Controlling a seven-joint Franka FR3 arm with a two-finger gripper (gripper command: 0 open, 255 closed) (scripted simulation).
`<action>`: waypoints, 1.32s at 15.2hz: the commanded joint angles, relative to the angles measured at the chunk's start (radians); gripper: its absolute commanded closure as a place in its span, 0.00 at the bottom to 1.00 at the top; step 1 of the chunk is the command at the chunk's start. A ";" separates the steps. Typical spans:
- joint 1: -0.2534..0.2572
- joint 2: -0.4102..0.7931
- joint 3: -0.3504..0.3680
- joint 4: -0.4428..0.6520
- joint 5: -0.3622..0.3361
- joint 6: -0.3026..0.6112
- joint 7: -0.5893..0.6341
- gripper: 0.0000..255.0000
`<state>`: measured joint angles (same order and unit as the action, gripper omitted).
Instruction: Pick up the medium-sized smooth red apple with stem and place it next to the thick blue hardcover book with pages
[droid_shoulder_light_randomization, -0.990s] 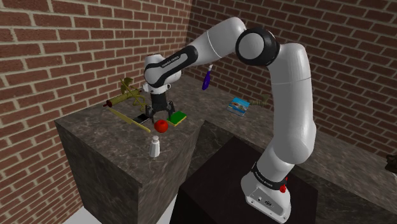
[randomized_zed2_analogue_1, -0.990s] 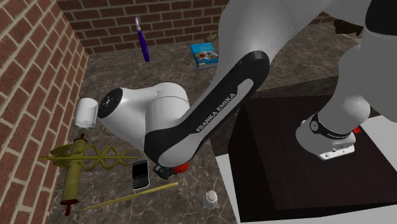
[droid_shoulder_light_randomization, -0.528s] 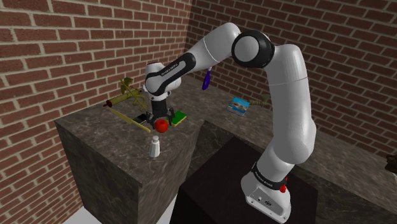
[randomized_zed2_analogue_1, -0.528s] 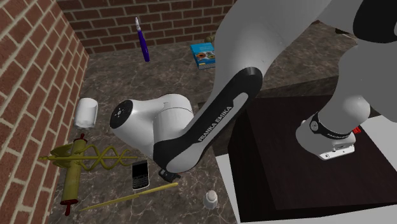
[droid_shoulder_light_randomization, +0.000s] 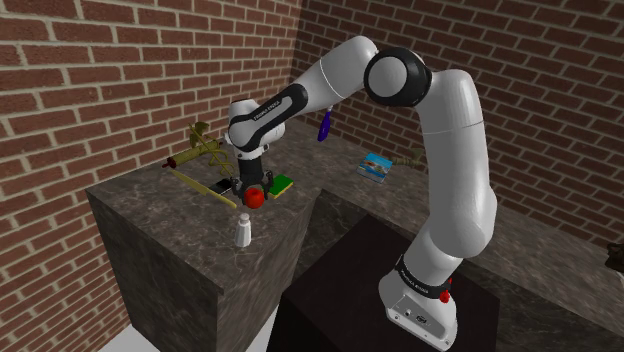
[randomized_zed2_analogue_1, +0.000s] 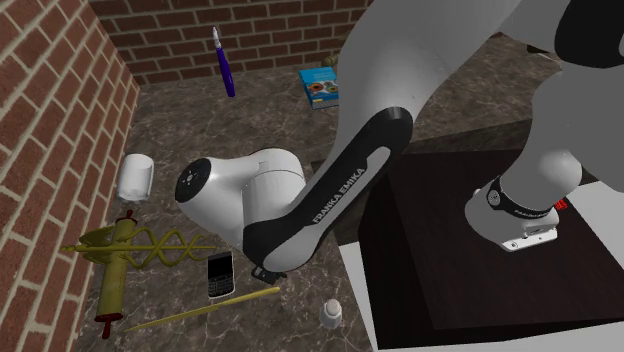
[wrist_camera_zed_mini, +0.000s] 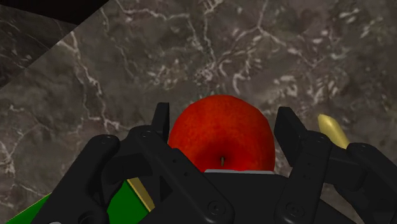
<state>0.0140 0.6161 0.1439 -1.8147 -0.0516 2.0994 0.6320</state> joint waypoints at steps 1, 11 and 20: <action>0.000 0.001 0.000 0.000 0.000 0.000 0.000 1.00; -0.001 -0.019 0.002 -0.002 0.003 -0.018 -0.001 1.00; -0.007 -0.102 0.009 0.001 0.014 -0.103 -0.005 1.00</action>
<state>0.0075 0.5212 0.1528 -1.8167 -0.0386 2.0064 0.6280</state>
